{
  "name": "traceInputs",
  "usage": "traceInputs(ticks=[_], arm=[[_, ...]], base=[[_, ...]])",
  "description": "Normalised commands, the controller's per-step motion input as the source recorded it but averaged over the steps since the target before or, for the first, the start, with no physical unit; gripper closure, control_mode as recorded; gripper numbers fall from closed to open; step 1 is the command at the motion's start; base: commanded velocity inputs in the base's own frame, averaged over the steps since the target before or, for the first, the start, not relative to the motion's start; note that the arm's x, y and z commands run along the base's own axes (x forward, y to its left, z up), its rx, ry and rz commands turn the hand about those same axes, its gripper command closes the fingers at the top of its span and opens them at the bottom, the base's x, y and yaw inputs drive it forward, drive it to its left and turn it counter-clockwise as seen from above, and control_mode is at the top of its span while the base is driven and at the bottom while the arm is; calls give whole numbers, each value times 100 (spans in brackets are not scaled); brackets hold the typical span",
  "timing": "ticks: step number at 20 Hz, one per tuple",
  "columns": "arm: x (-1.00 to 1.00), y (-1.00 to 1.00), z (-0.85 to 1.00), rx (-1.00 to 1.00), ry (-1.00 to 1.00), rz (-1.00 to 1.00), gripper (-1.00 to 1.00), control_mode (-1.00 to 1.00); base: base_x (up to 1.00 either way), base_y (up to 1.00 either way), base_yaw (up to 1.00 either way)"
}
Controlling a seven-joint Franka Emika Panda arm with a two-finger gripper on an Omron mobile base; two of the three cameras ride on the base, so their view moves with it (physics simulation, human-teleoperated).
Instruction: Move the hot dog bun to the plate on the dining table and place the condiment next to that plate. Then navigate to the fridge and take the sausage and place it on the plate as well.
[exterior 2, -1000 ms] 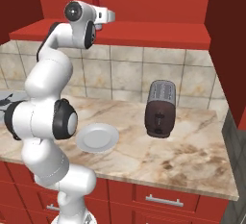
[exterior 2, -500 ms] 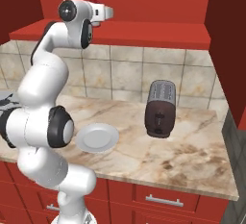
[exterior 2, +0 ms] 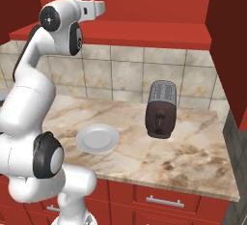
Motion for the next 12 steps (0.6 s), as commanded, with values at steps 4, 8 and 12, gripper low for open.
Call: traceInputs(ticks=[4,8,12], arm=[[-100,0,32,2,-9,0,100,-100],[-100,3,5,0,-5,-3,100,-100],[-100,5,-23,0,-5,-3,100,-100]], base=[[0,0,0],[0,0,0],[0,0,0]])
